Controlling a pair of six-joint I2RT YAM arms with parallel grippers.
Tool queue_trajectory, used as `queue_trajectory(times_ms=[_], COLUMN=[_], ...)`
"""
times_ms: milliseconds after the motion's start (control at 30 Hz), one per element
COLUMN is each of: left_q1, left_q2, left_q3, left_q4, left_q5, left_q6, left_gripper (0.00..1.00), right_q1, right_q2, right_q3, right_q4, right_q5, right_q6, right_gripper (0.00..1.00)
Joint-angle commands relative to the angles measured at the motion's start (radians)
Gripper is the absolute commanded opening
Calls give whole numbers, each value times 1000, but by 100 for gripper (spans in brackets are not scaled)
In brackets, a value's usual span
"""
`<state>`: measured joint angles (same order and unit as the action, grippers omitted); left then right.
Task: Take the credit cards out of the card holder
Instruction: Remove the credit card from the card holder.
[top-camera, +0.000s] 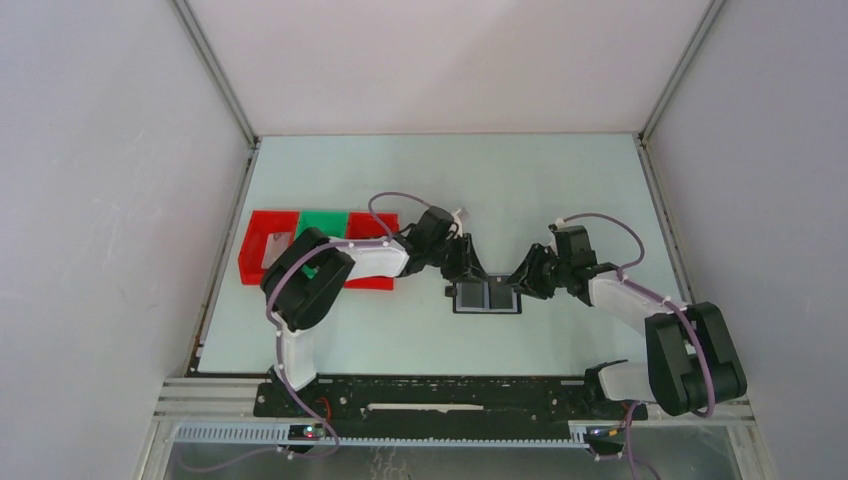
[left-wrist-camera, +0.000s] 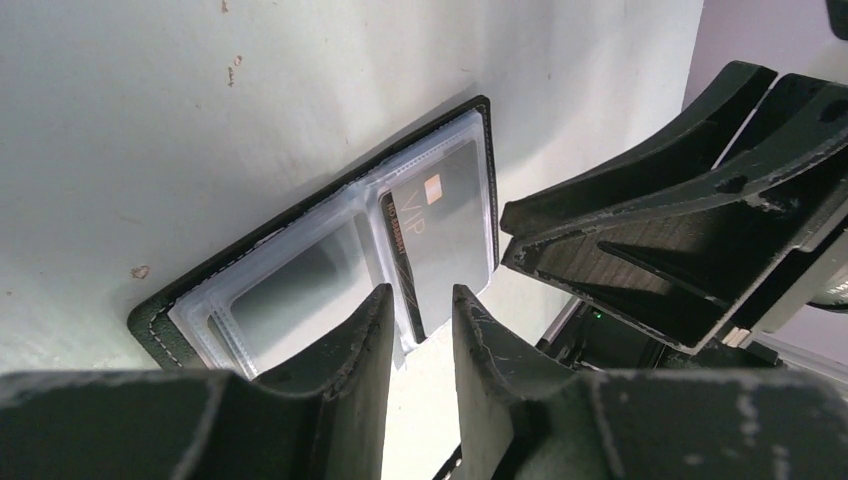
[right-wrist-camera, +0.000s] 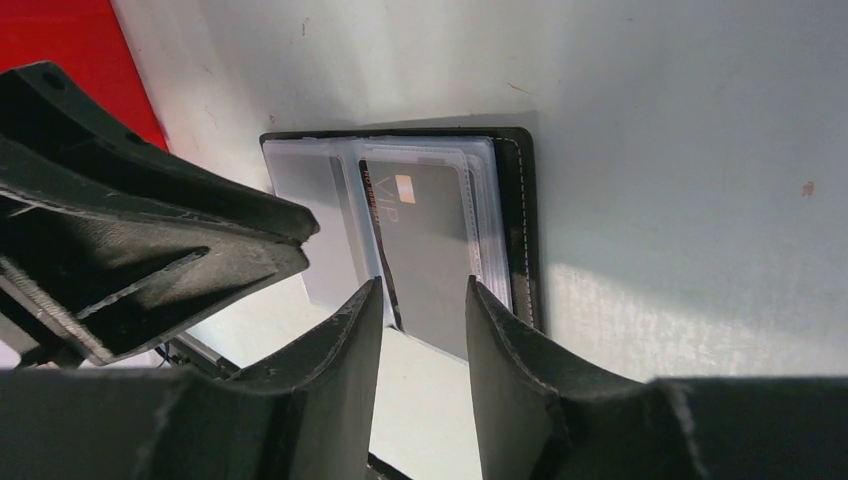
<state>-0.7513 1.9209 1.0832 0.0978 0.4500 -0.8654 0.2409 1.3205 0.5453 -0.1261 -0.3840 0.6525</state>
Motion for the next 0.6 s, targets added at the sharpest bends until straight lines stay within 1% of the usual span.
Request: queue_trajectory(times_ms=[0, 300, 567], left_q1=[0, 1, 2], left_q2=[24, 47, 52], left_q3=[-16, -21, -34], left_q4=[37, 28, 25], left_q5=[28, 33, 33], left_q6=[-10, -13, -2], left_gripper=[33, 33, 33], right_q1=[15, 21, 27], right_q2=[21, 89, 110], right_q3=[28, 28, 24], right_q4=[43, 75, 95], right_q5=[-15, -13, -42], right_q6=[-4, -7, -1], right_gripper=[44, 44, 43])
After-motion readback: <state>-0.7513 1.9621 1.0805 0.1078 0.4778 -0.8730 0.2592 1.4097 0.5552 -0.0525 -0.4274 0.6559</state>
